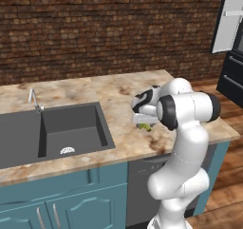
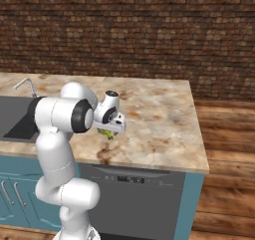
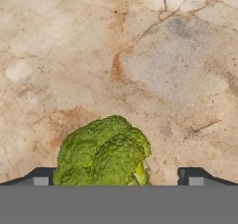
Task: Place the beer on the top shelf of the fridge to keep it out of children's reach, and place the broccoli and tomato on lower shelves for easy access.
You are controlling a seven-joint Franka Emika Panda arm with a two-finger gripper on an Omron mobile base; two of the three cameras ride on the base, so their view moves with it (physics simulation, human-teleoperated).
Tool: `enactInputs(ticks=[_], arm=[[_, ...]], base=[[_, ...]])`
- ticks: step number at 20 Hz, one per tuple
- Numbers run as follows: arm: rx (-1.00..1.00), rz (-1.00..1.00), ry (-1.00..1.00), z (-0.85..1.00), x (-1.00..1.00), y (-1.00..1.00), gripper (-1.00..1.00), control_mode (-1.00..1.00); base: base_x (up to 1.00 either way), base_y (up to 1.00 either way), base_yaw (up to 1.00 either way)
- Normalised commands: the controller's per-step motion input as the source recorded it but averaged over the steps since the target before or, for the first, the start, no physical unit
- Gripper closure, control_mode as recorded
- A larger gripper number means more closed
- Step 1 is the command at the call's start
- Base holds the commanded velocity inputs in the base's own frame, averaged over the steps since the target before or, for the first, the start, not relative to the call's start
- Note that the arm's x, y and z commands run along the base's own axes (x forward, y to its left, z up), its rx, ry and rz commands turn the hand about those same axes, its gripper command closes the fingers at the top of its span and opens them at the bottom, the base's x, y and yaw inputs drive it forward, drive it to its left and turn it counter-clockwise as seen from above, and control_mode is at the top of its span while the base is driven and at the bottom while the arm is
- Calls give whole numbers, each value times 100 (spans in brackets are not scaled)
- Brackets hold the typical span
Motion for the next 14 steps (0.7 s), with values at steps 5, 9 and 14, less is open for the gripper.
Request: enactInputs(ticks=[5,9,14], arm=[[0,0,0,-15,10,0,-100,-100],[0,0,0,-28,6,0,-100,-100],[-1,0,3,-38,0,0,-100,-100]], base=[[0,0,0],[0,0,0],[0,0,0]])
